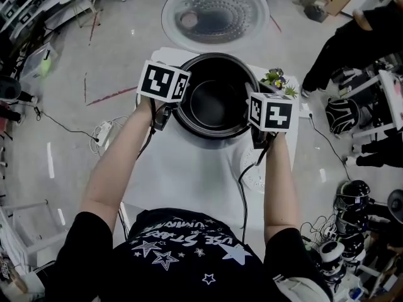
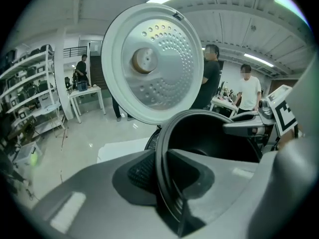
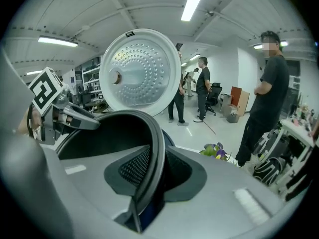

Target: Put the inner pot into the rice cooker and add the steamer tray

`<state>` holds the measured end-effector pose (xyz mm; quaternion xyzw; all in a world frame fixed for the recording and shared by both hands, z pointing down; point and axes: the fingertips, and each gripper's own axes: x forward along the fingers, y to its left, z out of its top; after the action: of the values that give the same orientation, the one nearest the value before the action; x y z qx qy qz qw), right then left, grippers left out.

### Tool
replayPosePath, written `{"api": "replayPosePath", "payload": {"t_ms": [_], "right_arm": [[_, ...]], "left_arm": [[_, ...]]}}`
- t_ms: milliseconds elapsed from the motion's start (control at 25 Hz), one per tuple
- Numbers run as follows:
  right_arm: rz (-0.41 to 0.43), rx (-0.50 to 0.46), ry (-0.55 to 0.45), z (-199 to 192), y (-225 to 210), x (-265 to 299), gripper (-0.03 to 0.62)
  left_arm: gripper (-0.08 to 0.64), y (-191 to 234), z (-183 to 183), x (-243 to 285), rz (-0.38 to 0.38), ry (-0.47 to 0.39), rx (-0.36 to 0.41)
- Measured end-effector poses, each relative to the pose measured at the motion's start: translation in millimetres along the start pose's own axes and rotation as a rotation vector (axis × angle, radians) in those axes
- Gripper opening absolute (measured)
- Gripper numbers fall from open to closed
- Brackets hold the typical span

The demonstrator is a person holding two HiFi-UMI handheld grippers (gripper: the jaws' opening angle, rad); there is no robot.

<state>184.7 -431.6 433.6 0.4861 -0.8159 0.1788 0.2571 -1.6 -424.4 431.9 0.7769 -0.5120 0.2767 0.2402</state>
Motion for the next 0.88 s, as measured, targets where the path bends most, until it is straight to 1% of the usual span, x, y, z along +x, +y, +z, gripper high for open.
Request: {"api": "replayPosePath", "payload": {"t_ms": [120,240,320,400,440,480,560,680,760,880], "right_arm": [[-0.048,-0.074,0.016,-3,1,4,0.121],[-0.061,-0.132,0.038,-6,3,8,0.142],[-0.059,-0.143,0.05,-9,3,8,0.152],[-0.063,-0.149,0.05,-11,2,6,0.162],[-0.069,-0.151,0.045,-11,2,5,0.15],[-0.073,-0.15,0.038,-10,3,4,0.152],[-0.071,-0.138,0.025,-9,5,3,0.155],[-0.055,-0.118,0.021,-15,13,-1,0.191],[-0.056,-0.099,0.004,-17,17,-10,0.22],[-0.066,-0.059,-0.049,-15,20,-28,0.272]], "left_arm": [[0.083,2,-3,4,0.051,0.01,0.075],[0.092,3,-3,7,0.107,0.002,0.178],[0.097,2,-1,8,0.142,-0.014,0.245],[0.097,1,-1,9,0.164,-0.021,0.292],[0.097,1,-2,9,0.169,-0.022,0.315],[0.098,2,-2,8,0.172,-0.023,0.335],[0.1,3,-1,8,0.171,-0.025,0.351],[0.113,5,-4,7,0.156,-0.021,0.346],[0.18,5,-4,5,0.146,-0.03,0.347],[0.239,3,-1,-1,0.128,-0.072,0.34]]}}
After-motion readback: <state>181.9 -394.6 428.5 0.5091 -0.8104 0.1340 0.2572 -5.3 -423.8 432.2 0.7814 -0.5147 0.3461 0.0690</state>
